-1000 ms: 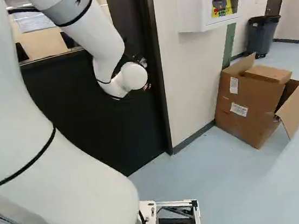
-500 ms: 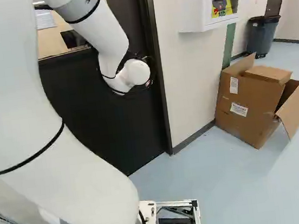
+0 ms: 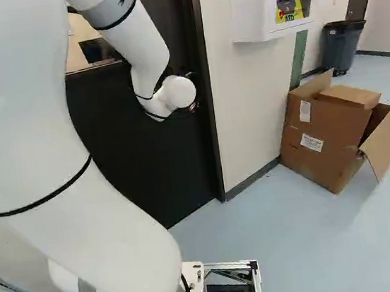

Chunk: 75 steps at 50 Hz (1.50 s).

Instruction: Open the door and move inside

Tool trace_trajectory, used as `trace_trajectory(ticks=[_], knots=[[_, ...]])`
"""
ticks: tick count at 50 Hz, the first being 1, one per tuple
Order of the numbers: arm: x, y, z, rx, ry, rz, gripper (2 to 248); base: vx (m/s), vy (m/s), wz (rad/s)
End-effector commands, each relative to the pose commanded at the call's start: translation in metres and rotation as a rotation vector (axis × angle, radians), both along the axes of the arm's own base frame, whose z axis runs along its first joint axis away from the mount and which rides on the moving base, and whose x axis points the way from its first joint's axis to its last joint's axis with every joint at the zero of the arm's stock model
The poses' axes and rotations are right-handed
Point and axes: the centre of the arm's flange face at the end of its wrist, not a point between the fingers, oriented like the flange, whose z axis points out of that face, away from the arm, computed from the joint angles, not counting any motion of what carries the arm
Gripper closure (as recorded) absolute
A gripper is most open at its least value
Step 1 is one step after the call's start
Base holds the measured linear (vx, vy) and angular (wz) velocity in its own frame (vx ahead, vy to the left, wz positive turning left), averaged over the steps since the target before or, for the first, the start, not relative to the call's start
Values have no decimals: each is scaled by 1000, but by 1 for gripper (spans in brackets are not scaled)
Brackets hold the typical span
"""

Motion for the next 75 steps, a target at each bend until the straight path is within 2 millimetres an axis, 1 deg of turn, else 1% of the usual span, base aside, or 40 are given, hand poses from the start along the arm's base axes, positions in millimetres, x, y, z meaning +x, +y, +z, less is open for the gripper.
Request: trace_trajectory(ticks=[14,20,75], knots=[[1,5,0,0,0,10,3,0,0,0],[2,6,-3,1,7,14,3,0,0,0],[7,9,-64,24,133,21,3,0,0,0]])
